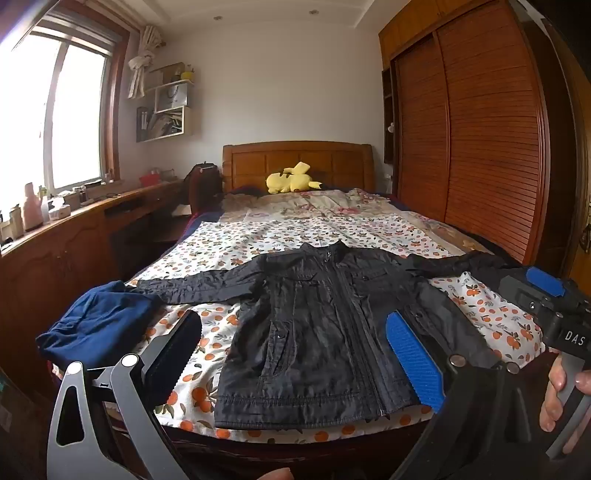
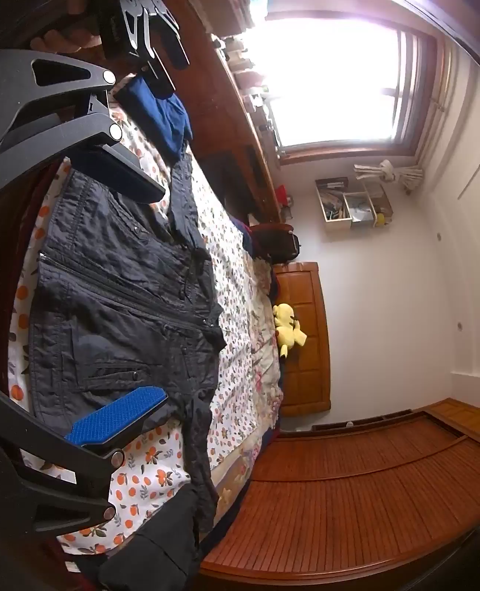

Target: Fold large clothes

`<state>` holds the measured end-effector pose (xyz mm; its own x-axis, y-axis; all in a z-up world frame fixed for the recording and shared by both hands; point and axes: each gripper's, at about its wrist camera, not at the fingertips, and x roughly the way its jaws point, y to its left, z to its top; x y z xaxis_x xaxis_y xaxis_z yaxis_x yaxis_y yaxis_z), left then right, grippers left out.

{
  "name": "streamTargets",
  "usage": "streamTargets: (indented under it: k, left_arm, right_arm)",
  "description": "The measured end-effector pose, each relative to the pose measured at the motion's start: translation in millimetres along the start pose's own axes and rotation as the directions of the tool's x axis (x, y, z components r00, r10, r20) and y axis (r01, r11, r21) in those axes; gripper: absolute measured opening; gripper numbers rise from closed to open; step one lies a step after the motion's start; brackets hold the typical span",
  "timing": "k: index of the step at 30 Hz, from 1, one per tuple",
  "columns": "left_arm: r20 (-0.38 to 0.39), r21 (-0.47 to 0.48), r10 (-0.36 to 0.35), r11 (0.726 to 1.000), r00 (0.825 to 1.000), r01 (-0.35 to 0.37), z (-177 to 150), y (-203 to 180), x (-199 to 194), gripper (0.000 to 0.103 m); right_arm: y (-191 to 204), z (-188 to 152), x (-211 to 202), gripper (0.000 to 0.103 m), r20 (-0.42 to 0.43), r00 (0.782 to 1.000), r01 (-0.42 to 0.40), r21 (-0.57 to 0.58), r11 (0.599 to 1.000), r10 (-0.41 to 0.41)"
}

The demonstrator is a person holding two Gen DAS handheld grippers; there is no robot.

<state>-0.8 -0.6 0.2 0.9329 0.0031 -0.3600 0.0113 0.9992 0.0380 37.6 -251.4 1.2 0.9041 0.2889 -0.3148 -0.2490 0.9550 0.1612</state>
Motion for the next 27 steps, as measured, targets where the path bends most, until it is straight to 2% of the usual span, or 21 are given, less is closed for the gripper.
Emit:
streamTargets:
  k: [27]
  left_arm:
    - [-0.008,-0.013,-0.002,1.000,1.000,0.002,-0.5,-1.2,-1.2,0.101]
  right_arm:
    - [0.7,2.7,-3.5,0.096,0.003,1.000,-0.001,0.005,1.000,0.001]
